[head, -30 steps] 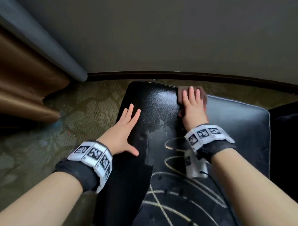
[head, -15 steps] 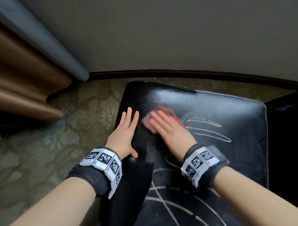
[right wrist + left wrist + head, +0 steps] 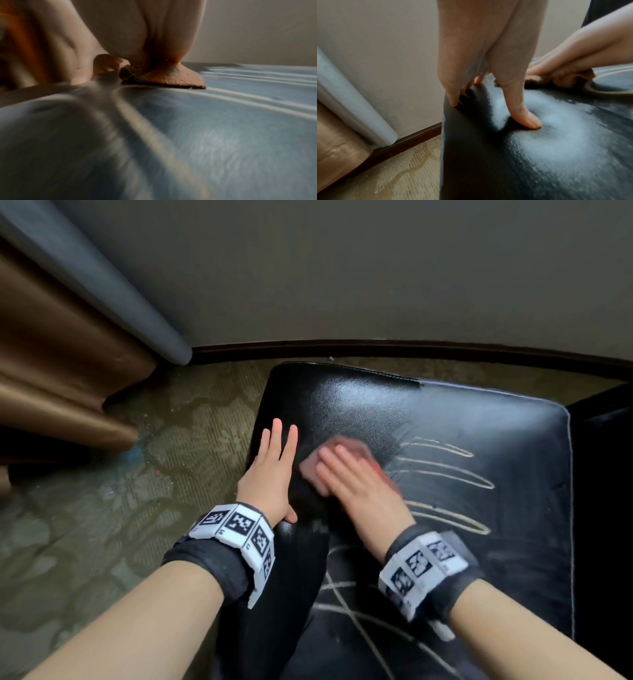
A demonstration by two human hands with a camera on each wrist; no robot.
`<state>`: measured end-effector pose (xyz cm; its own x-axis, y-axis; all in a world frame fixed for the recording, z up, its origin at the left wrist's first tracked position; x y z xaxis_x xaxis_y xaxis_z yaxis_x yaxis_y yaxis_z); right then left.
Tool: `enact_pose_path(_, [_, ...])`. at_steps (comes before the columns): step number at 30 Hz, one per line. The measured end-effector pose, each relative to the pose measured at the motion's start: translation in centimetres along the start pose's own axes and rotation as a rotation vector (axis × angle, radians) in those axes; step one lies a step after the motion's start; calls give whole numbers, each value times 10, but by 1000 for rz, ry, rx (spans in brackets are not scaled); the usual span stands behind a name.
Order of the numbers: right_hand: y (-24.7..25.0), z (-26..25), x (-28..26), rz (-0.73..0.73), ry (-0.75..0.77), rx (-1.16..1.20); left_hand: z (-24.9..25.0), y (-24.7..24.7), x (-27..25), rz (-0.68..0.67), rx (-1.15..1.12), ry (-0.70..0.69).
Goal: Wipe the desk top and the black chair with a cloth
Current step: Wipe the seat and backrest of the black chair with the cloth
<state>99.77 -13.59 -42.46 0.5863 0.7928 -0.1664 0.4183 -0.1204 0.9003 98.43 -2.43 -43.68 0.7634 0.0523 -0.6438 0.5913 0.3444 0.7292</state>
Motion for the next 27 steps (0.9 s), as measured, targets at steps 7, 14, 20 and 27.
enact_pose_path(7, [-7, -11, -5, 184, -254, 131, 0, 1, 1, 19, 20, 4])
enact_pose_path(14, [-5, -2, -21, -46, 71, -22, -2, -1, -2, 16, 2, 8])
enact_pose_path(20, [44, 89, -9, 2, -548, 1, 2, 1, -3, -12, 23, 24])
enact_pose_path(27, [0, 10, -21, -20, -48, 16, 41, 16, 4, 50, 136, -106])
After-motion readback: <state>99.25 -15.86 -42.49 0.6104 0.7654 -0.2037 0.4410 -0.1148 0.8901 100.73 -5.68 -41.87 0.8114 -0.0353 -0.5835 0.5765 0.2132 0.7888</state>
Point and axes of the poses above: each hand's wrist, its own x-axis towards the middle knuckle, its own y-axis out of the back of the hand, z = x × y, the point moved 9 cm from there along x, towards the middle knuckle, and after that the axes turned 2 degrees about x, right-handed, at the moved point
